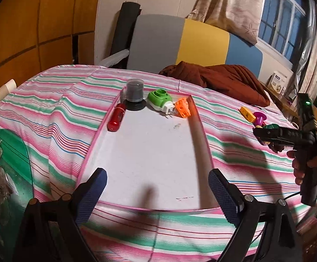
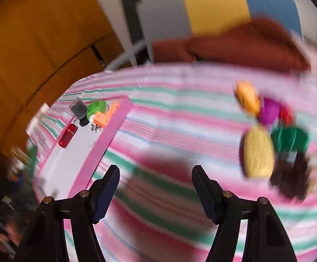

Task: Organize rigid objects
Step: 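Move the right tool back over the toy pile toward the green toy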

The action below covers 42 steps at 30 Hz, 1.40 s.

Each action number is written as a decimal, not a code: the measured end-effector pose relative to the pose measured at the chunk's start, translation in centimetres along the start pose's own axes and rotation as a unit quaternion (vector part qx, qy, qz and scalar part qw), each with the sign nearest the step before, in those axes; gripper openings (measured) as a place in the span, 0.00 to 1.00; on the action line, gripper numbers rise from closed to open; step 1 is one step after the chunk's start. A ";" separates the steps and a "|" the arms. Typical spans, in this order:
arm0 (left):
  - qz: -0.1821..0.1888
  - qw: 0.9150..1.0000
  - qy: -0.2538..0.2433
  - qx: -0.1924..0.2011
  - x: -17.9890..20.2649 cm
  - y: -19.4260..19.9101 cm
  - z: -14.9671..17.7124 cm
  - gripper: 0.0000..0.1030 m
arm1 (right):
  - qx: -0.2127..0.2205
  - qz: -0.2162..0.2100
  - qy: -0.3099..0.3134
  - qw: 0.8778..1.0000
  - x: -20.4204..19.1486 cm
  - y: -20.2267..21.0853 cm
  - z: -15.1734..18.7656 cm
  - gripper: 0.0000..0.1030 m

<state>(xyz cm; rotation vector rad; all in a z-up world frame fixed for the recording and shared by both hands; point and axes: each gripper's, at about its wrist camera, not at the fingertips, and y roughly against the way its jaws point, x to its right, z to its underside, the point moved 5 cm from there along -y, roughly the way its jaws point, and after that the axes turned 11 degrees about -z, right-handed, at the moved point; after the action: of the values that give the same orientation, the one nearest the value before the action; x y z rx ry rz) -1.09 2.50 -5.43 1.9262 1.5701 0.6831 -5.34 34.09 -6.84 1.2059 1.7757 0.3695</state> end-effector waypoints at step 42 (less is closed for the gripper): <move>0.047 0.992 -0.114 0.005 10.3 0.9 0.9 0.97 | 0.082 0.182 -0.069 0.977 5.9 8.8 -0.9 0.68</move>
<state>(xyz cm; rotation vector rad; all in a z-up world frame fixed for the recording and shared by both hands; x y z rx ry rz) 2.02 12.42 -5.03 2.0164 1.3530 0.4728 -1.60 43.52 -3.49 1.6413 1.4865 0.3441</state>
